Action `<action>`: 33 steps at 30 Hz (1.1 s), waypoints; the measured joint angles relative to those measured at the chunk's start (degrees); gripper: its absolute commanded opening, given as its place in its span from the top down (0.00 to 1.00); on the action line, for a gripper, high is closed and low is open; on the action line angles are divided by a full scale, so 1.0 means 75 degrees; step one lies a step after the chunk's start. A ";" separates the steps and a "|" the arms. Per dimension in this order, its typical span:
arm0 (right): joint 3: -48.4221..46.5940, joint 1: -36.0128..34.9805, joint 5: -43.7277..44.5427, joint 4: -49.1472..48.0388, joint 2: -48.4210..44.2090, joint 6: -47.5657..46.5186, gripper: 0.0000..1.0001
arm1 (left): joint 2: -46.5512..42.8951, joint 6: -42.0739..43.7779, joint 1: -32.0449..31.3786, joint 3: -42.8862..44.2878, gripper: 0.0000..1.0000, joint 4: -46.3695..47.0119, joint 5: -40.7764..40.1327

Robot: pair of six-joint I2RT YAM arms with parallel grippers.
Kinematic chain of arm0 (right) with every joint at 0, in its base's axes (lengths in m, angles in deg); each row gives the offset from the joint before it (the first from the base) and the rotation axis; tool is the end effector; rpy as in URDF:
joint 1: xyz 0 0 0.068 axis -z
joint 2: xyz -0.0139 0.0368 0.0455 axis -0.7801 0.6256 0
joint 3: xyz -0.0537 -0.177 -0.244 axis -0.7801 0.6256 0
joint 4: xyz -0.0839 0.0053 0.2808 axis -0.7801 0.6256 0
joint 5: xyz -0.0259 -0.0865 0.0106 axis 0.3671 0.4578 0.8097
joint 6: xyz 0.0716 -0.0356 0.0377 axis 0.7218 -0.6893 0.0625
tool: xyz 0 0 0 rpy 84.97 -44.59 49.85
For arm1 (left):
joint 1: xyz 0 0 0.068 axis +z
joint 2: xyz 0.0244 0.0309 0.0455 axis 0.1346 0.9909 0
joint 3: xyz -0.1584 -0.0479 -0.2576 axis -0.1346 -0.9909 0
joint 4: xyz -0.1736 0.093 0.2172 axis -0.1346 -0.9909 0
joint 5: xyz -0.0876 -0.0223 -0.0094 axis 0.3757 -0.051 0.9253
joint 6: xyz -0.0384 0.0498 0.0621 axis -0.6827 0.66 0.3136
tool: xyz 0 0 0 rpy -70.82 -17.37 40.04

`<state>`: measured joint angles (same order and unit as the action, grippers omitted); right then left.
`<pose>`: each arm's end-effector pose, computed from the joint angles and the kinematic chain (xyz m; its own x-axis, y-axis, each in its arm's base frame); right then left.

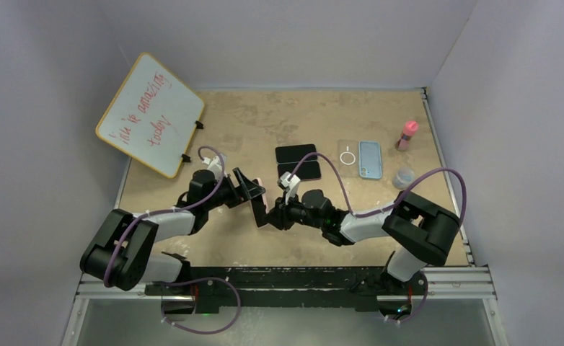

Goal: Take the phone out of the phone case
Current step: Remove the phone case from the phone.

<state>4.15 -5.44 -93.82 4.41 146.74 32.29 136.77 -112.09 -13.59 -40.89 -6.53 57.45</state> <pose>0.1848 0.3059 0.1604 -0.4531 0.0045 -0.8914 -0.8035 0.4311 0.4106 0.2471 -0.1297 0.1296 -0.7801 -0.4872 -0.3927 0.0623 0.5640 -0.8234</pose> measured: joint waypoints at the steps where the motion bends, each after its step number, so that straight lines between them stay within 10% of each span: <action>1: 0.0003 -0.0029 0.0143 -0.0015 0.0003 0.0096 1.00 | 0.0003 0.0006 -0.0003 0.0012 0.55 -0.0006 -0.0023; 33: 0.0085 -0.0335 0.2253 -0.0431 0.0102 0.1932 1.00 | 0.0192 -0.0493 -0.0321 -0.0006 0.01 0.0006 -0.0883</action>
<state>4.78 -7.95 -76.93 1.18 147.50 46.78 138.22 -115.78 -15.99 -40.93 -6.49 50.83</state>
